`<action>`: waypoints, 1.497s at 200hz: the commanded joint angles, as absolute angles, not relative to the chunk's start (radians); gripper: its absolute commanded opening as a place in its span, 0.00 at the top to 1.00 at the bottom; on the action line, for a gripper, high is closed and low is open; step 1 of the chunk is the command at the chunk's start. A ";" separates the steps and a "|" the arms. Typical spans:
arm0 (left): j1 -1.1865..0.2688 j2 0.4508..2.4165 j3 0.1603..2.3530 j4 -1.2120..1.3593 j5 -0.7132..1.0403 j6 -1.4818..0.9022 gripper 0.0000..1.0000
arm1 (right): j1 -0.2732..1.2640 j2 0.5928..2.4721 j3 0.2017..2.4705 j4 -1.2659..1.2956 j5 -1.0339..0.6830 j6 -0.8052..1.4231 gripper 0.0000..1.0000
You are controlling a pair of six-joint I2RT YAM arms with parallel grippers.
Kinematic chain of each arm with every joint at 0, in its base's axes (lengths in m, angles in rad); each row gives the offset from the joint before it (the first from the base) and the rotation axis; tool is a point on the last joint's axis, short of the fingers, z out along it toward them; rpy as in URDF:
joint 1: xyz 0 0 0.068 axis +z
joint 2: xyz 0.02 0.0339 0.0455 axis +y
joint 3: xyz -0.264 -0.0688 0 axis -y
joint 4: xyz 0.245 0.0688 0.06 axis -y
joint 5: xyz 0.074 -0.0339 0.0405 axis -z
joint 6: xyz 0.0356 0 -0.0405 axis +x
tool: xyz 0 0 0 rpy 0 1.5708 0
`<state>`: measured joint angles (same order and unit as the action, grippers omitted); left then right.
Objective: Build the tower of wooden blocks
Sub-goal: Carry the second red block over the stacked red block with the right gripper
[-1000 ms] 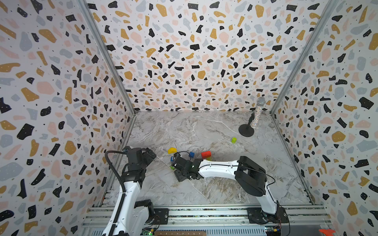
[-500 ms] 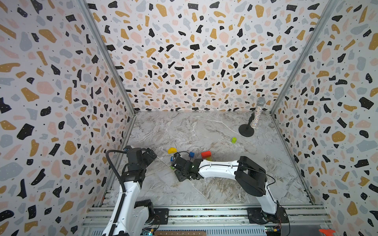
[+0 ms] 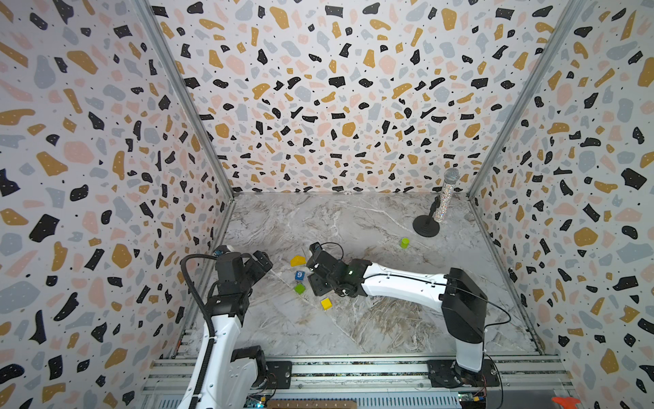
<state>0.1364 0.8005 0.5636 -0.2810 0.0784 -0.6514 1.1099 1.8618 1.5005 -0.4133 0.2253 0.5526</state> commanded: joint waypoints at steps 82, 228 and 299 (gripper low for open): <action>-0.193 0.880 0.624 -0.214 -0.130 -0.762 0.00 | 0.984 1.586 1.260 -0.414 0.235 0.549 0.40; -0.427 1.059 0.589 -0.106 -0.293 -0.831 0.00 | 0.868 1.542 1.063 -0.318 0.143 0.517 0.39; -0.428 1.107 0.593 -0.057 -0.296 -0.824 0.00 | 0.867 1.631 1.094 -0.299 0.129 0.502 0.39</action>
